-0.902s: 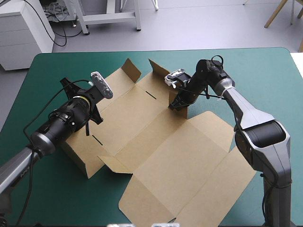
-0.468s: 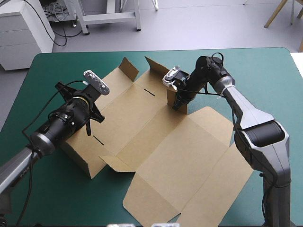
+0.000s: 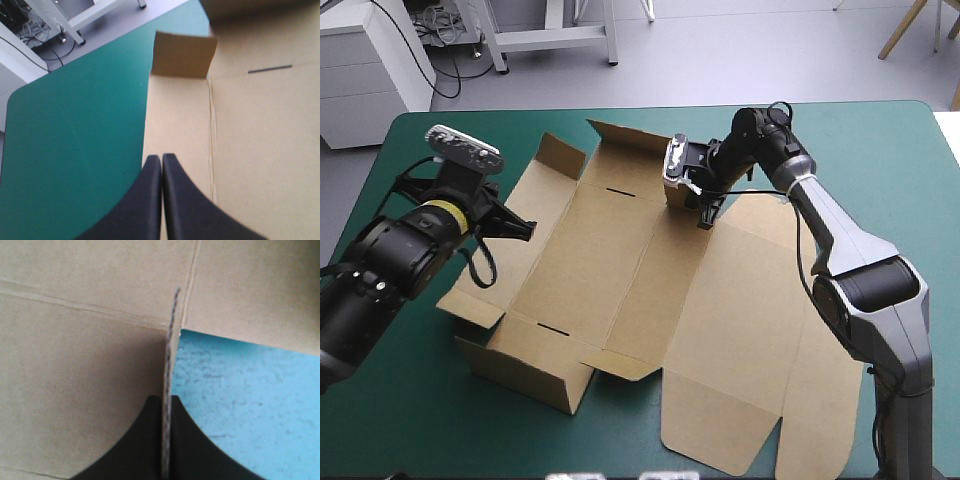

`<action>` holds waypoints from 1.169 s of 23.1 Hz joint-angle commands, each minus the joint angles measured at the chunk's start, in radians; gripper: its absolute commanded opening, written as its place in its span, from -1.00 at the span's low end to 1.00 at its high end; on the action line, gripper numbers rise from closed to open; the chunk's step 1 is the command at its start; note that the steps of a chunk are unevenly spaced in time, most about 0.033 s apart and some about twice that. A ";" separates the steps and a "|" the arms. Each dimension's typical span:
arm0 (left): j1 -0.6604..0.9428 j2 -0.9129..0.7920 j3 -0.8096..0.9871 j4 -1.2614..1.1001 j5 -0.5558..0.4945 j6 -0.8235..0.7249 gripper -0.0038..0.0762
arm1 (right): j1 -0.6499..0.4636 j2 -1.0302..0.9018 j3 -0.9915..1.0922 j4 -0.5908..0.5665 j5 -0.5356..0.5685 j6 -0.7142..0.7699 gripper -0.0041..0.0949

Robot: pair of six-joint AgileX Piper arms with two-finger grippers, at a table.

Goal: Fold the box

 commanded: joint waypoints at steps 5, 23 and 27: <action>-0.005 -0.158 -0.035 -0.026 0.086 -0.014 -0.93 | 0.073 -0.069 -0.036 0.037 -0.038 -0.182 -0.96; -0.005 -0.225 -0.035 0.052 0.221 -0.014 -0.93 | 0.172 -0.068 -0.037 -0.046 -0.197 -0.052 0.10; -0.005 -0.225 -0.035 0.069 0.219 -0.012 -0.93 | 0.172 -0.139 -0.050 -0.217 -0.183 0.303 0.17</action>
